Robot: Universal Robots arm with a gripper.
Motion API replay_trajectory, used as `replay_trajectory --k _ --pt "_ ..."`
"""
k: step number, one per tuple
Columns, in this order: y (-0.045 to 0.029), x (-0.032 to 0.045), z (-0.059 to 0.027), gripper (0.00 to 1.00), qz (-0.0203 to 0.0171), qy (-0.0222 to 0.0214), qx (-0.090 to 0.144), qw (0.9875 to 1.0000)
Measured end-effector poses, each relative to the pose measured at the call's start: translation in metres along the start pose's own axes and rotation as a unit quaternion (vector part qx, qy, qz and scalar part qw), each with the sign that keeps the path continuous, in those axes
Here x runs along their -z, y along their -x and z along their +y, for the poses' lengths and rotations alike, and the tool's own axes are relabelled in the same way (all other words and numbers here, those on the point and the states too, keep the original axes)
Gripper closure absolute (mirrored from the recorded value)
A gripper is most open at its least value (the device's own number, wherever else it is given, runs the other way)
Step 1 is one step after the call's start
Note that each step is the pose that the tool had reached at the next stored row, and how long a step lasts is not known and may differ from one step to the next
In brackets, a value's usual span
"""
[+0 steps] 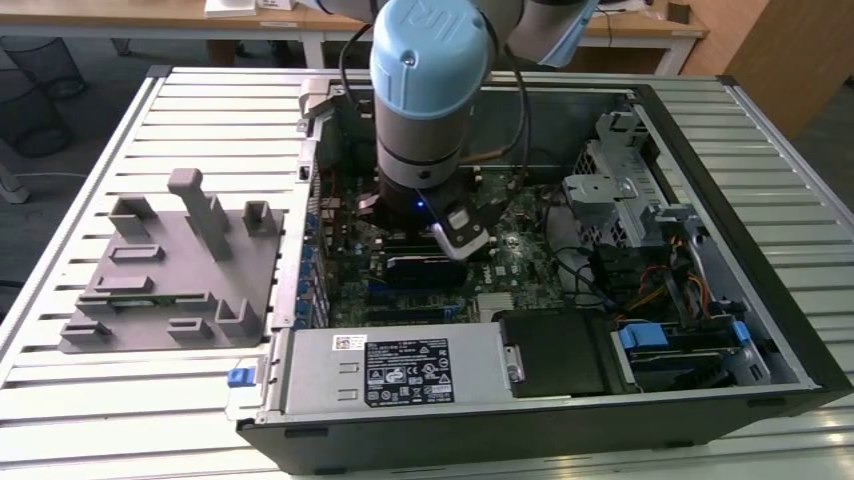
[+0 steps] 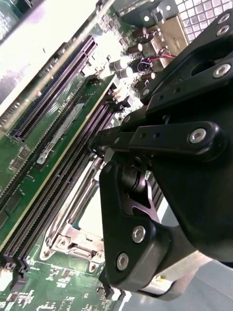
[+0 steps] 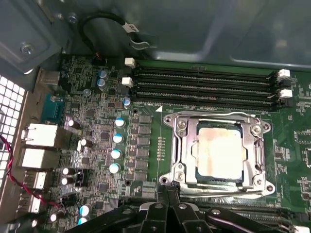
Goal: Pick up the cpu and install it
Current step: 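Install the second cpu locking lever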
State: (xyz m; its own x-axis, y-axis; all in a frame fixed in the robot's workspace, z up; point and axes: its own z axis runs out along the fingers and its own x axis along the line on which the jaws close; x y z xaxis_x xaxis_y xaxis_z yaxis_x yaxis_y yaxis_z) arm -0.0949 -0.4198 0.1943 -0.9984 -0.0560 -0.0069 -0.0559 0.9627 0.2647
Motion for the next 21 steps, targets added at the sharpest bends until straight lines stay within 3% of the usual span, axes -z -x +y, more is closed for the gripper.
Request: replay_trajectory --k 6,9,21 --pt "-0.0014 -0.0032 -0.0008 0.89 -0.0007 0.0158 0.001 0.9999" --pt "-0.0027 -0.0037 -0.0009 0.89 -0.0008 0.0203 0.001 0.9998" --pt "-0.0032 -0.0057 0.0018 0.89 -0.0005 0.0249 0.004 0.9997"
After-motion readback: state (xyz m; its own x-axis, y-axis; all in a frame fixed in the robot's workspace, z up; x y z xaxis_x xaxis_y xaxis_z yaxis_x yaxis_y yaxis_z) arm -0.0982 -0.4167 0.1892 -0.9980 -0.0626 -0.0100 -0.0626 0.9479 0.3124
